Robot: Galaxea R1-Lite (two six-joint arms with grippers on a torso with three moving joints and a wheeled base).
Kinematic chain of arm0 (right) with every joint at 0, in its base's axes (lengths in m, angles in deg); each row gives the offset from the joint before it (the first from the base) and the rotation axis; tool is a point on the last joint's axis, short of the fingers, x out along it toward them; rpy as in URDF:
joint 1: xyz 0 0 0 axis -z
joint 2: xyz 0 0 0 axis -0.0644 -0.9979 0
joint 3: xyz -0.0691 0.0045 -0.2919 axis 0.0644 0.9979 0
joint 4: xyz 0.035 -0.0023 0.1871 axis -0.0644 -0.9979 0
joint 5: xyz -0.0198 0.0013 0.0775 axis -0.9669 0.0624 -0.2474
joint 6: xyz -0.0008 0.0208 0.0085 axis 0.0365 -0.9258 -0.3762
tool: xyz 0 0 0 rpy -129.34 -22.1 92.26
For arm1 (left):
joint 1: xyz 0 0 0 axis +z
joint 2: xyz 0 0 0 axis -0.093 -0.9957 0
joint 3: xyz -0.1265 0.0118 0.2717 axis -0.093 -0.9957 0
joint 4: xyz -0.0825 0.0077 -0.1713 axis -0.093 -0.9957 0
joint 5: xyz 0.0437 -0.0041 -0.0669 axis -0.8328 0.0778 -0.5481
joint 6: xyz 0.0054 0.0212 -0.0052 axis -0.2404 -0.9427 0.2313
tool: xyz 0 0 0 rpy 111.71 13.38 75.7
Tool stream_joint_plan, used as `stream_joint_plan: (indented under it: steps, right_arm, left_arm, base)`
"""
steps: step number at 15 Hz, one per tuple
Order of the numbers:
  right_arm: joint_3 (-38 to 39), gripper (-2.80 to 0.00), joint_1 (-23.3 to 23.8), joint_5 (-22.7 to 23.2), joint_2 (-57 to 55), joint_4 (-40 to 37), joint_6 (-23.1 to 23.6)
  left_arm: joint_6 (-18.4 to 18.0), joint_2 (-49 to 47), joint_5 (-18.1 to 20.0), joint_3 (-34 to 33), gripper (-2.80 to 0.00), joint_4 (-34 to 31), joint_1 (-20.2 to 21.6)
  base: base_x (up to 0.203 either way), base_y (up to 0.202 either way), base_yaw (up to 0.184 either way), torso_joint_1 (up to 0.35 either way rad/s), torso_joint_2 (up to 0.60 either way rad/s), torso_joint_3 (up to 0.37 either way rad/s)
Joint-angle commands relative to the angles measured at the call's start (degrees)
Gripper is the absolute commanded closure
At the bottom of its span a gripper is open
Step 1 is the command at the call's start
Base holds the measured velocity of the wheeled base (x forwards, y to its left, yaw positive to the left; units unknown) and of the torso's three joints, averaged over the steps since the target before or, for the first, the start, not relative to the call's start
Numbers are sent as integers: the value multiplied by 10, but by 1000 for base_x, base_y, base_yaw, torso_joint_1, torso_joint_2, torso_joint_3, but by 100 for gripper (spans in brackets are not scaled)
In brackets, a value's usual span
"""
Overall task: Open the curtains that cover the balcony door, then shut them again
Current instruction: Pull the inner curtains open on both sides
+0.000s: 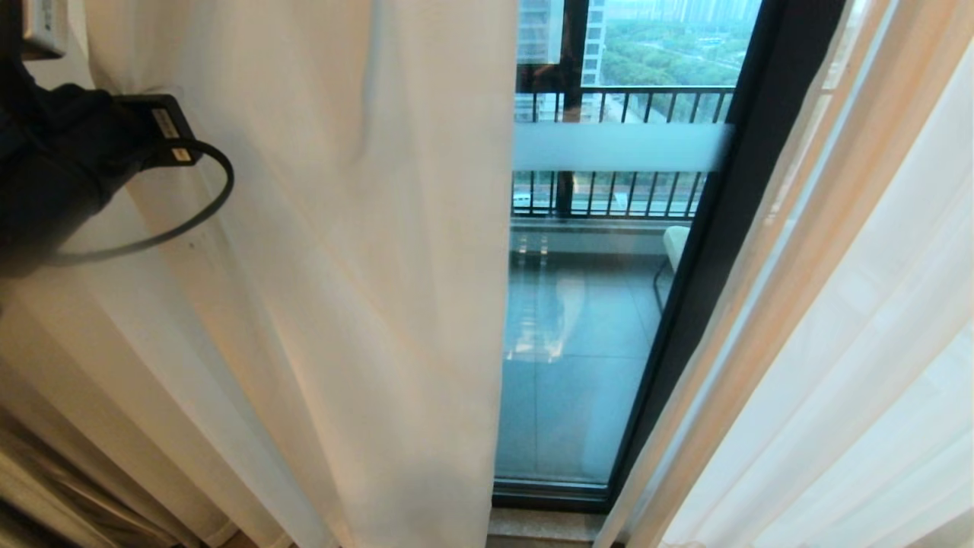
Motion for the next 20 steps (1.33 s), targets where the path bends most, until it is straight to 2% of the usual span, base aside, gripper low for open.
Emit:
stream_joint_plan:
  steps: [1, 20]
  right_arm:
    - [0, 0, 0, 0, 0, 0, 1]
    - [0, 0, 0, 0, 0, 0, 1]
  left_arm:
    - [0, -5, -1, 7, 0, 2, 0]
    - [0, -7, -1, 12, 0, 2, 0]
  base:
    - [0, 178, -1, 2, 3, 6]
    - [0, 180, 0, 3, 3, 2]
